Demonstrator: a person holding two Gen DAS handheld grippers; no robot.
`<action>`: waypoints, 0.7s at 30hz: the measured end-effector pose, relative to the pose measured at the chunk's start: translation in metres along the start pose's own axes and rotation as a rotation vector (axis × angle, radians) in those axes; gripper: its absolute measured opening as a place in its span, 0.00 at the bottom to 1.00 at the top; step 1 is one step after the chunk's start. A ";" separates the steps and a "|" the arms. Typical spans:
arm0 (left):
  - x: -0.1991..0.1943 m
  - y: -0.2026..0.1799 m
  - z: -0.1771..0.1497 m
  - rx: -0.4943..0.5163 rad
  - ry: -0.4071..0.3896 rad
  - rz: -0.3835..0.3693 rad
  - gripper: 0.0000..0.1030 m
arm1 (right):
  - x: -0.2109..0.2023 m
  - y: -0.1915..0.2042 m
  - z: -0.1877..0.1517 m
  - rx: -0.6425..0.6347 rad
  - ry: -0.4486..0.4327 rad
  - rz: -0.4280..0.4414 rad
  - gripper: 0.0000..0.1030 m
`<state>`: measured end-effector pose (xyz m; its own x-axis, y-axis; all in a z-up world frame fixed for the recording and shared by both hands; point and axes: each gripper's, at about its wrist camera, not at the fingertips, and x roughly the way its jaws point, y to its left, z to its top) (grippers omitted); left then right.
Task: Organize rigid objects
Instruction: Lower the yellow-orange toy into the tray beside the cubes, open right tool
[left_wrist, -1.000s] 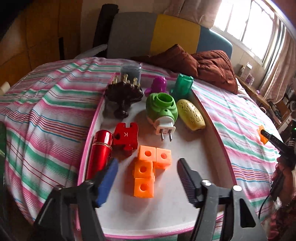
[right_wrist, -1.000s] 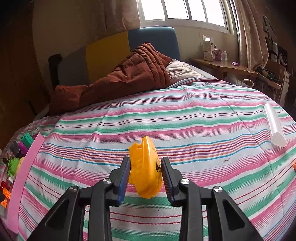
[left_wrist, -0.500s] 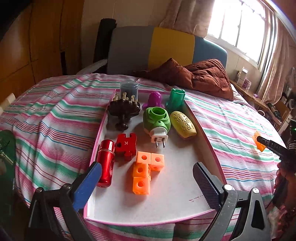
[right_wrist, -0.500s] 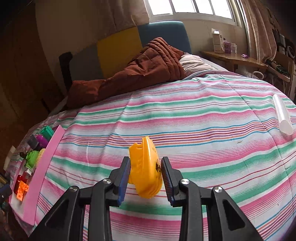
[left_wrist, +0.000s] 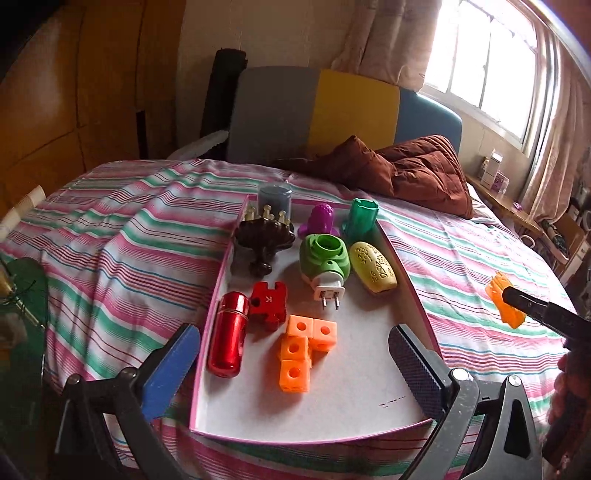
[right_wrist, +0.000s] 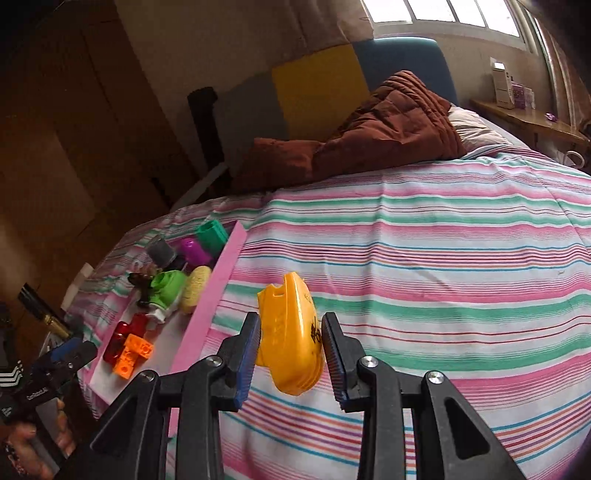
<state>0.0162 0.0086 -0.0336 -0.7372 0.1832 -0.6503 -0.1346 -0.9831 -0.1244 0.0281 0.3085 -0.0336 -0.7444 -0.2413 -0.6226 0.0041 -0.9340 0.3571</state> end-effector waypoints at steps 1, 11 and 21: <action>-0.001 0.001 0.000 -0.004 -0.005 0.007 1.00 | 0.001 0.007 0.000 -0.002 0.007 0.022 0.33; -0.008 0.025 0.001 -0.078 0.000 0.157 1.00 | 0.021 0.090 -0.004 -0.050 0.087 0.205 0.33; -0.009 0.038 0.004 -0.121 0.022 0.241 1.00 | 0.071 0.132 -0.016 -0.095 0.201 0.125 0.33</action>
<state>0.0155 -0.0302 -0.0296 -0.7234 -0.0547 -0.6883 0.1242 -0.9909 -0.0518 -0.0136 0.1638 -0.0411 -0.5864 -0.3956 -0.7069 0.1577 -0.9117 0.3794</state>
